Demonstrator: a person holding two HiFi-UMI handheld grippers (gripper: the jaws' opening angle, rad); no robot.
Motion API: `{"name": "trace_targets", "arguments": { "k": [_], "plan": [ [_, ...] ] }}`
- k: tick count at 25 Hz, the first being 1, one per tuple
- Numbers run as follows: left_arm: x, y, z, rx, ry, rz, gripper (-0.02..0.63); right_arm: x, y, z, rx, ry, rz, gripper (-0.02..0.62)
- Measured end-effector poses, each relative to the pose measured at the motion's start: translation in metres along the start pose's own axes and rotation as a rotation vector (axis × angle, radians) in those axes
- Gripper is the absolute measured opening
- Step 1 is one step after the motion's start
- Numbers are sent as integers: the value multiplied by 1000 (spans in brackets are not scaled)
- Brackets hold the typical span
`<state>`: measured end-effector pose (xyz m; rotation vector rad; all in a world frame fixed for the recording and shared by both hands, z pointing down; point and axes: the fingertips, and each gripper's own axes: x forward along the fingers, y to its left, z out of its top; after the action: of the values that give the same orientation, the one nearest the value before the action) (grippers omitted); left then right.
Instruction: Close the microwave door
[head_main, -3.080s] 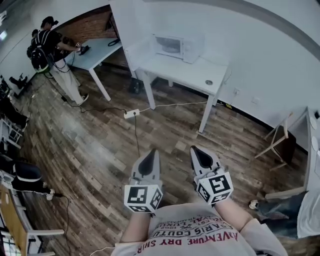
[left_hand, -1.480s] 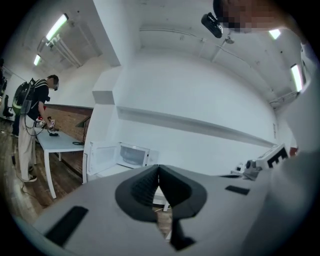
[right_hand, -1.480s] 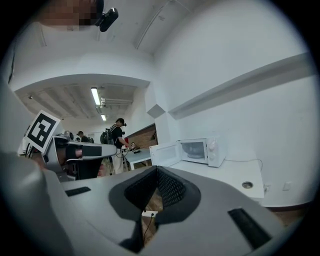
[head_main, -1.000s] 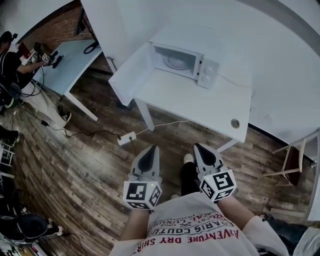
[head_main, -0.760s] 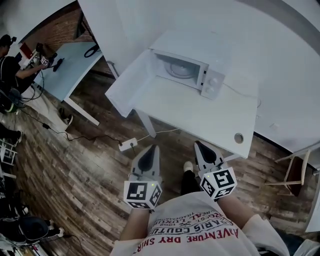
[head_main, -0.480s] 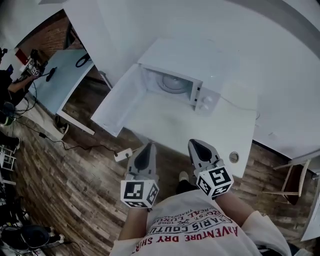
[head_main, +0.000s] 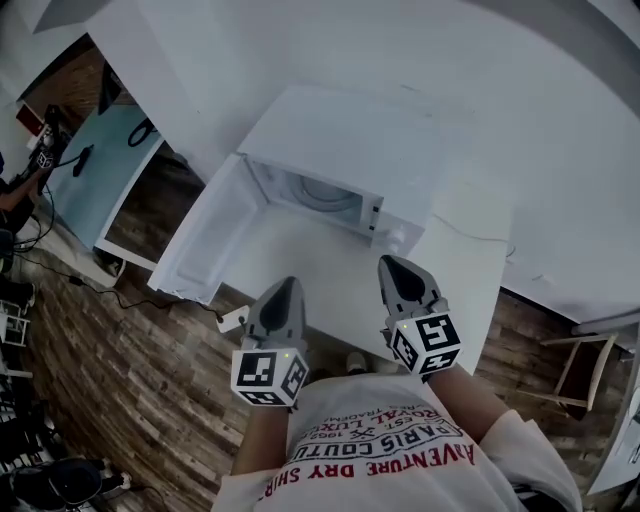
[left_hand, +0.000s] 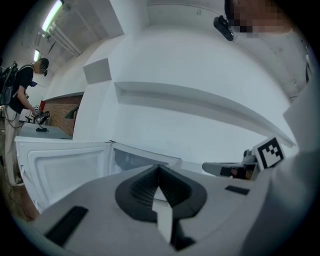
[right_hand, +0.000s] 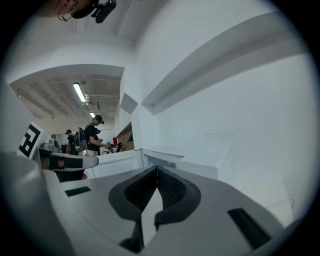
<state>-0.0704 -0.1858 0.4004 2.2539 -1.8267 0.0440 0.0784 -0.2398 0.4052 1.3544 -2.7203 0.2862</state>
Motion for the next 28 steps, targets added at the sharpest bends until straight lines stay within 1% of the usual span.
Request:
{"name": "trace_targets", "arguments": {
  "k": [4,8,13,16,18,22,26,28],
  "plan": [
    [21,9,1,-17,10,13,5,18,-29,11,-39,-10,-80,12],
    [33,17,12,-9,-1,17,6,34,-48,15,-77,6,-160,12],
    [45,26,18,8,5,16,6,51,-65,18,-46,27,-201,12],
    [46,39,16,6,27,26,6,62,-72,16,4,49,-218,12],
    [45,53,13,-1,39,44,5,65,-76,15,16,55,-245,12],
    [36,81,11,-13,41,86,6,65,-78,17,-32,56,-305,12],
    [17,118,14,-29,23,158,5,65,-79,16,-34,59,-361,12],
    [4,136,15,-34,10,202,5,65,-80,16,-55,56,-395,12]
  ]
}}
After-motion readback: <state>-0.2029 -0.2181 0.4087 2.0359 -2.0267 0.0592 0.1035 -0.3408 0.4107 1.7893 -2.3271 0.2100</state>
